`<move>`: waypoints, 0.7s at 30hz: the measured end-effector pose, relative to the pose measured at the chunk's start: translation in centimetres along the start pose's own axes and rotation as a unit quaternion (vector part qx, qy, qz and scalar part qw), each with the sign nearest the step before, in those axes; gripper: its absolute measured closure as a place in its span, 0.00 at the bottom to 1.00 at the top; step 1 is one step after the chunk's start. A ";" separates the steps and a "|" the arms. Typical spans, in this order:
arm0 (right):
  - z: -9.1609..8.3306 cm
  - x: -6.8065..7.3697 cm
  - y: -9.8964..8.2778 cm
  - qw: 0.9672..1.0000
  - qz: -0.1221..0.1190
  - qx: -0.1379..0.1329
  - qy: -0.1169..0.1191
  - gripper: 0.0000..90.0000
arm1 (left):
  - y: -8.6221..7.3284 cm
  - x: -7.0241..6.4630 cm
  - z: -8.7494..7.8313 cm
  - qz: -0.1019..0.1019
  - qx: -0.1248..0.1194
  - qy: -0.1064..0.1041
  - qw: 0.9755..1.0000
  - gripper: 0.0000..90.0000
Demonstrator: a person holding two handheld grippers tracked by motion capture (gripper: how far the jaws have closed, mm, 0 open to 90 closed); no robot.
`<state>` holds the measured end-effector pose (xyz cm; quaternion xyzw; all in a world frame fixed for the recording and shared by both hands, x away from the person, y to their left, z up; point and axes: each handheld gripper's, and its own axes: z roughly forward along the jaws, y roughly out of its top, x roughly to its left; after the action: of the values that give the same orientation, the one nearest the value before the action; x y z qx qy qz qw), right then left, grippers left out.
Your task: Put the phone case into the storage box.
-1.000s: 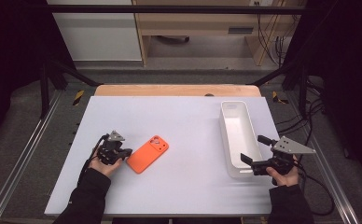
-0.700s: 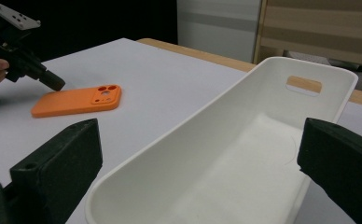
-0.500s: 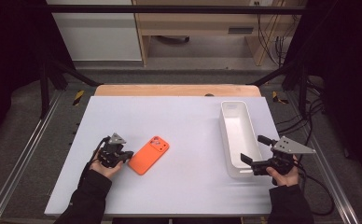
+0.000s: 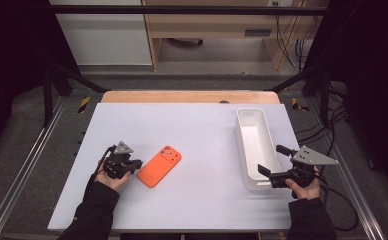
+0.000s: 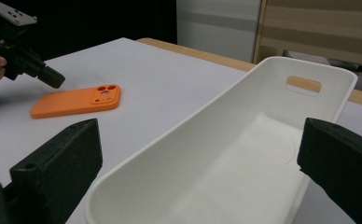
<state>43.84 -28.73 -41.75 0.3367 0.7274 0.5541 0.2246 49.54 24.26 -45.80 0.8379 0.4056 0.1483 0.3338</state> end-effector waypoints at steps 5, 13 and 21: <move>0.0 0.0 0.0 1.000 0.000 -0.001 0.000 0.00 | 0.4 0.3 -0.8 -0.006 -0.029 0.009 1.000 0.73; 0.0 0.0 0.0 1.000 0.000 -0.001 0.000 0.00 | 1.1 0.2 -1.5 -0.006 -0.049 0.000 0.999 0.49; 0.0 0.0 0.0 1.000 -0.001 -0.001 0.000 0.00 | 1.9 -0.4 -2.5 -0.001 -0.076 -0.018 0.997 0.29</move>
<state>43.83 -28.76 -41.74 0.3363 0.7271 0.5544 0.2256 49.14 24.21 -42.70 0.8122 0.3879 0.1635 0.4040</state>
